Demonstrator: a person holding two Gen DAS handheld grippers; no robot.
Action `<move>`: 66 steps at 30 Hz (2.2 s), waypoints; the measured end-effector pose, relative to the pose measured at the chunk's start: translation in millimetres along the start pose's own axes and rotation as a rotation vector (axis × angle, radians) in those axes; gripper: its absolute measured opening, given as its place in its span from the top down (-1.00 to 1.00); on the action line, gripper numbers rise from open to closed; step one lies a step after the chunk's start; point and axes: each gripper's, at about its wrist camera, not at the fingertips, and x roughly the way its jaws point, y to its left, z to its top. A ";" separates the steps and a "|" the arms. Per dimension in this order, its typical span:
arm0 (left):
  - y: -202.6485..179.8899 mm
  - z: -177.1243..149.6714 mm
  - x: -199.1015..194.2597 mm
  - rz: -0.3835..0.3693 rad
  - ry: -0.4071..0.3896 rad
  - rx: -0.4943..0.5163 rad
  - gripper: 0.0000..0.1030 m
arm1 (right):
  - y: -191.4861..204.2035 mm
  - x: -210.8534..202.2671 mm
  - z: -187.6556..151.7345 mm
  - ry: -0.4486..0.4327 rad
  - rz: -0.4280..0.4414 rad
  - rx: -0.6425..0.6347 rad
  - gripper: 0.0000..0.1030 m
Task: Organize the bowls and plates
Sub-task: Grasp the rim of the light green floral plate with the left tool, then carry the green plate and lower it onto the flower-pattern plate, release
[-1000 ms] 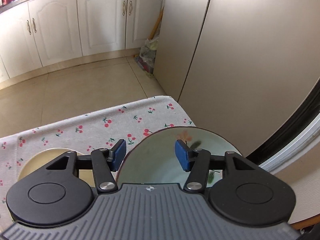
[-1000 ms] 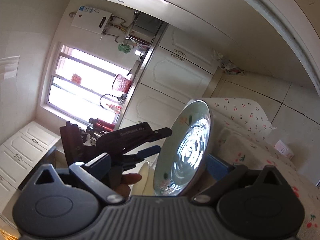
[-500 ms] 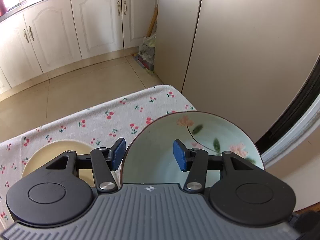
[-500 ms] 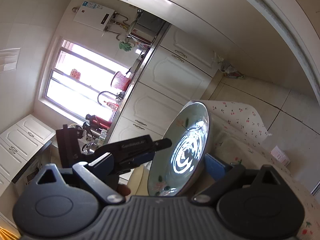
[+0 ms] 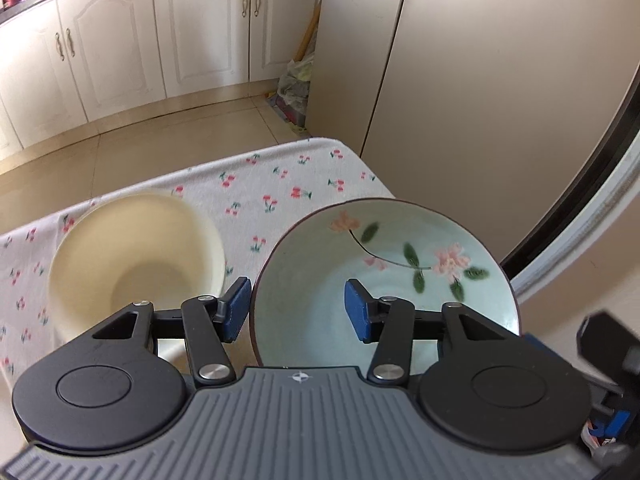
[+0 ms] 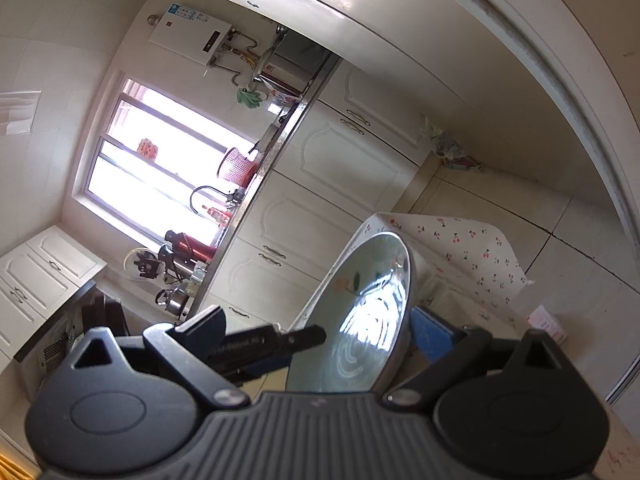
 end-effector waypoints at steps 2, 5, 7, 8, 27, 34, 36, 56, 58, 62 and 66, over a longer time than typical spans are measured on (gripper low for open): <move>2.6 -4.3 -7.4 -0.007 0.002 -0.023 -0.10 | 1.8 -3.0 -1.1 -0.002 0.005 -0.007 -0.91; 7.2 -11.5 -17.0 -0.023 0.002 -0.053 -0.08 | 3.0 -5.0 -4.3 0.004 -0.009 -0.026 -0.91; 10.3 -16.1 -20.5 -0.026 0.005 -0.068 -0.08 | 2.7 -6.0 -7.2 0.011 -0.013 -0.029 -0.91; 11.6 -18.8 -23.0 -0.027 0.008 -0.075 -0.08 | 2.3 -7.2 -8.6 0.014 -0.012 -0.031 -0.91; 4.6 -50.4 -30.3 0.032 0.017 -0.100 0.29 | 9.5 0.2 -23.0 0.075 -0.145 -0.204 -0.49; 9.5 -53.1 -37.5 0.023 0.016 -0.135 0.40 | 11.3 5.2 -33.3 0.093 -0.172 -0.249 -0.48; 11.0 -54.9 -43.8 0.017 0.006 -0.143 0.42 | 11.2 1.8 -32.6 0.081 -0.161 -0.250 -0.47; 20.5 -73.3 -115.1 -0.018 -0.113 -0.209 0.47 | 45.9 -22.3 -44.3 -0.007 -0.065 -0.428 -0.46; 24.6 -75.3 -125.9 -0.019 -0.128 -0.219 0.47 | 51.1 -23.8 -47.4 -0.006 -0.053 -0.442 -0.46; 32.2 -83.8 -152.6 -0.014 -0.164 -0.233 0.47 | 66.9 -27.4 -55.9 -0.003 -0.019 -0.463 -0.46; 44.1 -97.5 -178.7 -0.007 -0.191 -0.259 0.47 | 84.9 -33.4 -69.3 0.004 0.009 -0.502 -0.46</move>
